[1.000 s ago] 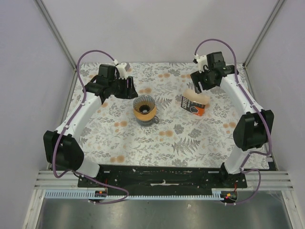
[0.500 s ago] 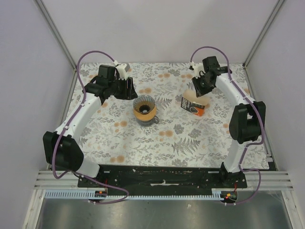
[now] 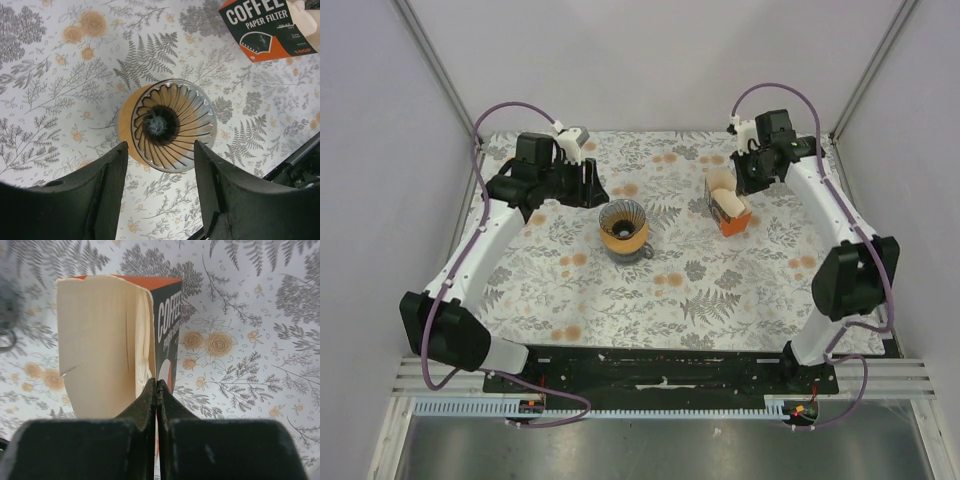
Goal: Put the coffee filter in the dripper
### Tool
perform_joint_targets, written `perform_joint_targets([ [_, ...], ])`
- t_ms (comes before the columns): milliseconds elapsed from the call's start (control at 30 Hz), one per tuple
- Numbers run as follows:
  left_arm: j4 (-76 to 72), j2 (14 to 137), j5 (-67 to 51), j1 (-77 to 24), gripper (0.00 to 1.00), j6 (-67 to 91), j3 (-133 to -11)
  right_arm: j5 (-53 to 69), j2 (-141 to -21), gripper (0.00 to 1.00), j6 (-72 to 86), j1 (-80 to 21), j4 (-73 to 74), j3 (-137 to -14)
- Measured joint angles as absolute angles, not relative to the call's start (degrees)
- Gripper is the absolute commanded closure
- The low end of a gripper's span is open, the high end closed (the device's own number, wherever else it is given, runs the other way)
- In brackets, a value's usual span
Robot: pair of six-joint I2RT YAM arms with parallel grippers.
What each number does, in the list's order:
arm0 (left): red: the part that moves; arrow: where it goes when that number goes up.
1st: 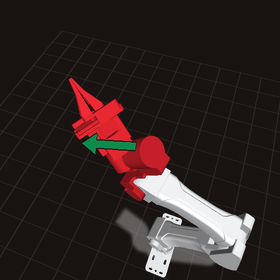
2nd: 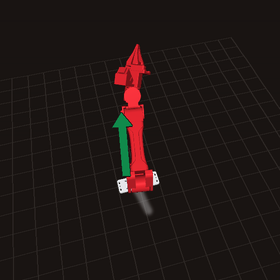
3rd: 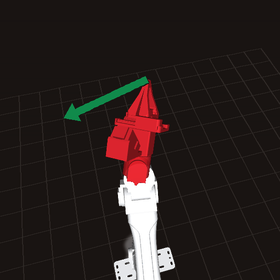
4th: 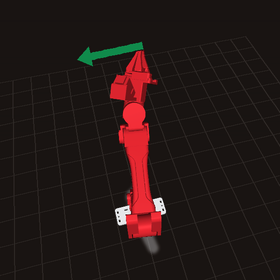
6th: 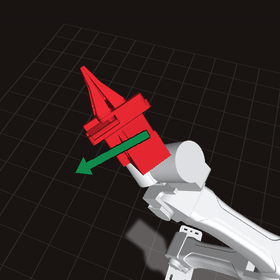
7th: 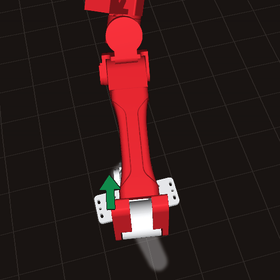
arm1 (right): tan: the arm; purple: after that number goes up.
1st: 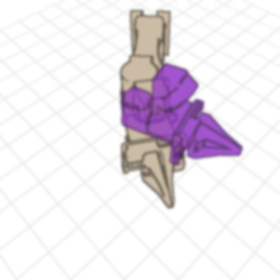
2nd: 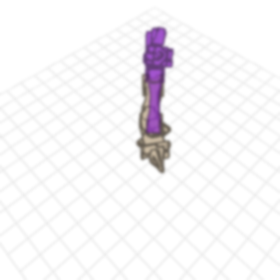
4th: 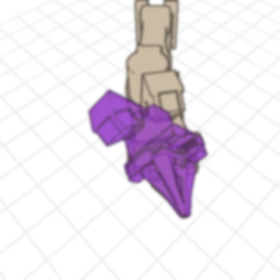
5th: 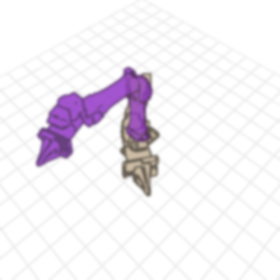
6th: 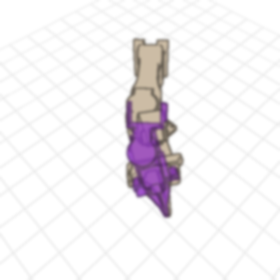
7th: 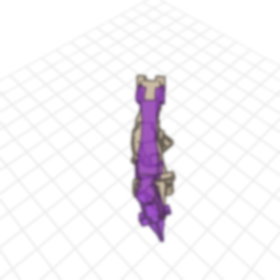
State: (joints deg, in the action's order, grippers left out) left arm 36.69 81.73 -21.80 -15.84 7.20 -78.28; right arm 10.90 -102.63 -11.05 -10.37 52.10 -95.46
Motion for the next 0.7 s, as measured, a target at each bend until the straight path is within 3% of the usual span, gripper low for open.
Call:
perform_joint_targets([
  [133,37.19,80.2,-25.19,-15.86,0.25,7.33,-80.73,6.57,-92.95,1.0,-7.35,-14.13,51.31,-95.44],
  [333,37.17,79.33,-30.76,-17.61,0.16,9.61,-87.46,-3.9,-80.93,1.0,-3.49,-29.63,47.7,-95.85],
  [700,37.17,80.93,-31.0,-28.75,0.08,11.73,-94.56,-12.62,-84.64,1.0,2.28,-41.25,41.63,-98.02],
])
